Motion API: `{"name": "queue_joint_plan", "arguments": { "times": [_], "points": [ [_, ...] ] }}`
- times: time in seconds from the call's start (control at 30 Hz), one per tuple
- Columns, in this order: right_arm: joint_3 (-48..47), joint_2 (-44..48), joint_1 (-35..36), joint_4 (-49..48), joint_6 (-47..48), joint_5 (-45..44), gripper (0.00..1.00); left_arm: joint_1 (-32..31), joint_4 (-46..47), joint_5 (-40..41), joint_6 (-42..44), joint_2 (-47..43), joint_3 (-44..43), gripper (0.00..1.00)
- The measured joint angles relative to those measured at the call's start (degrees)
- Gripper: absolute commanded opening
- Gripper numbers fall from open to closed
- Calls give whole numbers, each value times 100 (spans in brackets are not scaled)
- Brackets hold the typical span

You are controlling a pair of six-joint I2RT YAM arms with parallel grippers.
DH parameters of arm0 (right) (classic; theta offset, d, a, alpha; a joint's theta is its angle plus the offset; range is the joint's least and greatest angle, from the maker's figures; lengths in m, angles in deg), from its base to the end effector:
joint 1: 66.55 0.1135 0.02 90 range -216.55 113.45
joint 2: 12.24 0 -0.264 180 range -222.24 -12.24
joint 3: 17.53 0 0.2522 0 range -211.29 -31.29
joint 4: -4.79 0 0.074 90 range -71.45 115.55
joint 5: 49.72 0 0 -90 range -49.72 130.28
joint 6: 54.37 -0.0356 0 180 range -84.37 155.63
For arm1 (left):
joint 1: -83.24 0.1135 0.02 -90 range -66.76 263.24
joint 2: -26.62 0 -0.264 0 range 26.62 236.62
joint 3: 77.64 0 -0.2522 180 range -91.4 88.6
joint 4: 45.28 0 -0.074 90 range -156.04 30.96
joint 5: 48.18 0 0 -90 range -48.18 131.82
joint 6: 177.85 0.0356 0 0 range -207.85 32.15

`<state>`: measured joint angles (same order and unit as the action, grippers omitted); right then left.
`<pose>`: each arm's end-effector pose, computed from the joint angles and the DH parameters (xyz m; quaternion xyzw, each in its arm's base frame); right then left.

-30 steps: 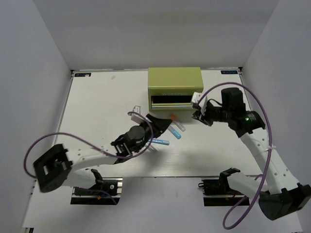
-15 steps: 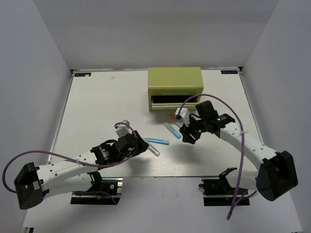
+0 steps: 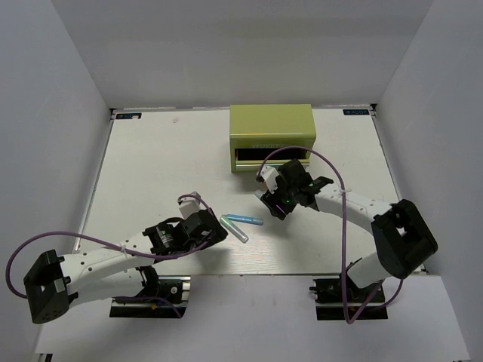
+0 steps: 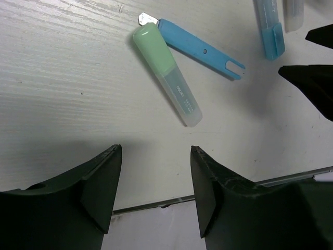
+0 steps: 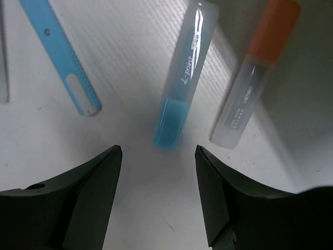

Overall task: Sort the stationery into containers
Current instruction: Pick up the pen from the center of the board.

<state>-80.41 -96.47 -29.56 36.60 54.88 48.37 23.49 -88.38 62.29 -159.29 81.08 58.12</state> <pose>0.2317 0.1808 0.1969 -0.4657 0.8242 0.1147 0.3011 0.1009 -0.1482 0.1975 -0.1507 0.9236 -0.2123 0.2815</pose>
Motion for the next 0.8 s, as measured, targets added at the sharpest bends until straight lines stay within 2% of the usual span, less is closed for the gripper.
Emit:
{"name": "queue_joint_plan", "arguments": {
  "times": [0.3, 0.47, 0.8],
  "points": [
    [-26, -330, 258, -551, -501, -619, 64, 0, 13, 0, -52, 109, -2, 66],
    [13, -444, 328, -824, -713, -841, 56, 0, 116, 0, -37, 144, -2, 66],
    [627, -417, 422, -1357, -992, -1058, 54, 0, 175, 2, 26, 144, -2, 66]
  ]
}}
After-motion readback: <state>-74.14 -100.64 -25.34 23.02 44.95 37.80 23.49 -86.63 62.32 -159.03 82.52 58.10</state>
